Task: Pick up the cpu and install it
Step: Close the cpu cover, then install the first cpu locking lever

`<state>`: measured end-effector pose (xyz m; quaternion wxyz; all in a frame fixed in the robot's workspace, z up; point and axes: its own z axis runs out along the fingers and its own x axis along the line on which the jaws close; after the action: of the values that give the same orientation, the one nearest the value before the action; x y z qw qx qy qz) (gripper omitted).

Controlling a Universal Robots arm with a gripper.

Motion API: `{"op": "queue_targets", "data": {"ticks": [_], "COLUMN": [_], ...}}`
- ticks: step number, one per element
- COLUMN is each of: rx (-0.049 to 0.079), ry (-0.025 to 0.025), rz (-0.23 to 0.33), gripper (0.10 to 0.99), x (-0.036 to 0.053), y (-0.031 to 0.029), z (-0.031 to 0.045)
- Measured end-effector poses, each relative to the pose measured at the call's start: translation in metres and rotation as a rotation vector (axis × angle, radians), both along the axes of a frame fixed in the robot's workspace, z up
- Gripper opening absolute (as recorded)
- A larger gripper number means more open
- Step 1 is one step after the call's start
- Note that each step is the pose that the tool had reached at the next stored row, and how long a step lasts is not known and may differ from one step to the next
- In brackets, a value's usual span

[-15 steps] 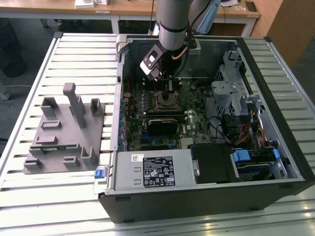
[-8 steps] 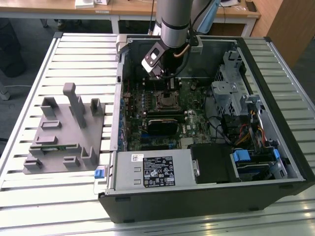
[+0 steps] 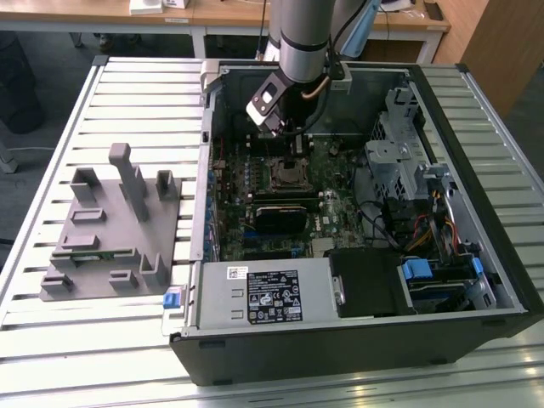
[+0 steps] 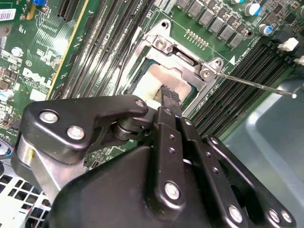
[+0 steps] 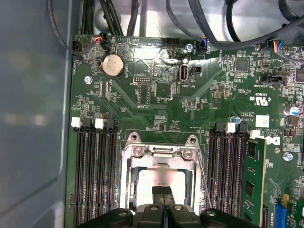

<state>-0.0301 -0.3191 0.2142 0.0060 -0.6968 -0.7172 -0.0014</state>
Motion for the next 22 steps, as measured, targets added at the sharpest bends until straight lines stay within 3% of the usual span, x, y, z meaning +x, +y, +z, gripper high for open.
{"op": "queue_targets", "data": {"ticks": [10,22], "rx": [0.000,0.000], "ry": [0.0000,0.0000], "rz": [0.000,0.000], "gripper": [0.106,0.106], "x": [0.0013,0.0013], "y": [0.0000,0.0000], "z": [0.0020,0.0234]}}
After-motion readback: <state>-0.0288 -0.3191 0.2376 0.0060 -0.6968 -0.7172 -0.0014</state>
